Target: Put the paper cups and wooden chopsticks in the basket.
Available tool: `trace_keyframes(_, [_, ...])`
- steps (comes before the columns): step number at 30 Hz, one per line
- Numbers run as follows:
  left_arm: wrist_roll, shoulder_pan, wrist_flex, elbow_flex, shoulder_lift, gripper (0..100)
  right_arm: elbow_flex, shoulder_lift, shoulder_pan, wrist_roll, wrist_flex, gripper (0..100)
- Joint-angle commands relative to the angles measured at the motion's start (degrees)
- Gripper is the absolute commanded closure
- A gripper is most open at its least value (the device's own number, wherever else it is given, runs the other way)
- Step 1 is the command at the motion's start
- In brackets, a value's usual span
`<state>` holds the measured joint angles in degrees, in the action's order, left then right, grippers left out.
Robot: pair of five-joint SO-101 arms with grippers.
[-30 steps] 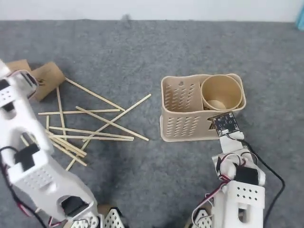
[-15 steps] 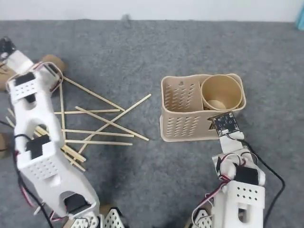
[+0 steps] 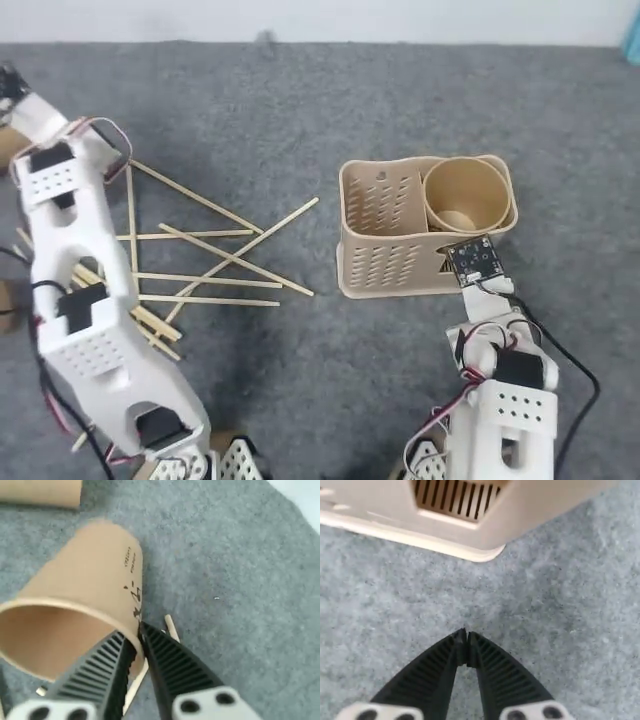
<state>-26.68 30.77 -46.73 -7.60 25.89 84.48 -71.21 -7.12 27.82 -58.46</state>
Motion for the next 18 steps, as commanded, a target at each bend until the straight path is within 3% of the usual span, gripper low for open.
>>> trace_keyframes(1, [-0.18,-0.62,-5.98,-4.62,-4.22,99,-0.62,-1.01,-0.31,0.70,-0.13,99.1])
trace_keyframes(14, [0.09,-1.76,-24.88,-4.97,-17.23,99,-0.62,-1.01,-0.22,0.70,-0.13,99.1])
trace_keyframes(18, [4.48,-3.69,-31.12,-4.97,-20.31,99,-0.53,-1.01,-0.22,0.70,-0.13,99.1])
